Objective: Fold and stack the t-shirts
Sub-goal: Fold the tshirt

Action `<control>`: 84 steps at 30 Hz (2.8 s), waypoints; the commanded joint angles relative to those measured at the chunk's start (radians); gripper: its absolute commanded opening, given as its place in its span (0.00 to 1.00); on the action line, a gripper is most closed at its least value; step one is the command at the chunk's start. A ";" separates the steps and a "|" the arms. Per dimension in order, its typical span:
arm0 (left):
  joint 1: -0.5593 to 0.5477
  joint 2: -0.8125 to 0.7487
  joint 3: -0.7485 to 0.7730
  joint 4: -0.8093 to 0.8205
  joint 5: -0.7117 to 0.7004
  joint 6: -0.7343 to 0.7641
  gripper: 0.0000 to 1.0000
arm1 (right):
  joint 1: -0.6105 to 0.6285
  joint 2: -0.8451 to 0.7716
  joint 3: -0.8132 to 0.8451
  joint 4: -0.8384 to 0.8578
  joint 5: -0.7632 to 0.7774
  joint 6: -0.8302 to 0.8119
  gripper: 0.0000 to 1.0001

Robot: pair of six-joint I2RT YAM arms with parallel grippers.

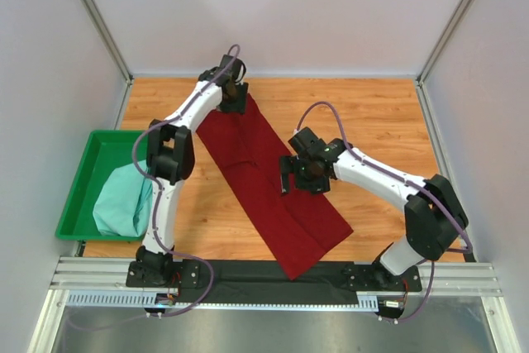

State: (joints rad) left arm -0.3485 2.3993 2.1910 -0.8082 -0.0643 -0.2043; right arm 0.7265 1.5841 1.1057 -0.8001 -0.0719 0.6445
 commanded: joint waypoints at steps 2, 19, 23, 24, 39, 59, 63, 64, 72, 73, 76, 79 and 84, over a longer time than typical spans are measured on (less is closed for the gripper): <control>0.005 -0.247 -0.059 -0.043 -0.087 -0.275 0.59 | -0.025 -0.076 0.031 -0.022 0.086 -0.256 0.98; -0.023 0.105 0.061 -0.158 -0.128 -0.758 0.56 | -0.019 0.125 0.022 0.165 -0.007 -0.402 0.95; -0.012 0.168 0.101 -0.030 -0.028 -0.678 0.53 | -0.013 0.198 0.022 0.168 0.044 -0.318 0.96; -0.012 0.178 0.104 0.036 0.013 -0.641 0.53 | -0.010 0.208 0.020 0.185 0.043 -0.293 0.96; -0.010 0.305 0.317 0.412 0.296 -0.400 0.54 | 0.097 0.269 0.143 0.185 -0.022 -0.022 0.97; -0.073 -0.823 -0.638 0.081 0.212 -0.293 0.36 | -0.147 -0.211 -0.226 0.151 -0.307 -0.201 0.84; -0.141 -1.119 -1.153 0.158 0.270 -0.409 0.36 | -0.148 -0.285 -0.325 0.160 -0.348 -0.129 0.64; -0.148 -1.150 -1.215 0.159 0.282 -0.450 0.36 | -0.150 -0.295 -0.342 0.164 -0.362 -0.114 0.64; -0.295 -1.321 -1.534 0.077 0.239 -0.653 0.39 | -0.159 -0.371 -0.506 0.194 -0.424 -0.025 0.63; -0.316 -1.325 -1.541 0.067 0.207 -0.676 0.39 | -0.159 -0.369 -0.512 0.187 -0.425 -0.034 0.60; -0.380 -1.322 -1.557 0.033 0.210 -0.777 0.40 | -0.185 -0.369 -0.530 0.156 -0.439 -0.063 0.51; -0.464 -1.306 -1.559 0.047 0.181 -0.852 0.41 | -0.211 -0.391 -0.593 0.194 -0.468 -0.043 0.50; -0.497 -1.253 -1.579 0.017 0.164 -0.923 0.40 | -0.216 -0.360 -0.661 0.317 -0.529 -0.016 0.47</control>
State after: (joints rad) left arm -0.8314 1.1286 0.6281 -0.7670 0.1238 -1.0279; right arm 0.5137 1.2129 0.4721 -0.5812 -0.5354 0.6018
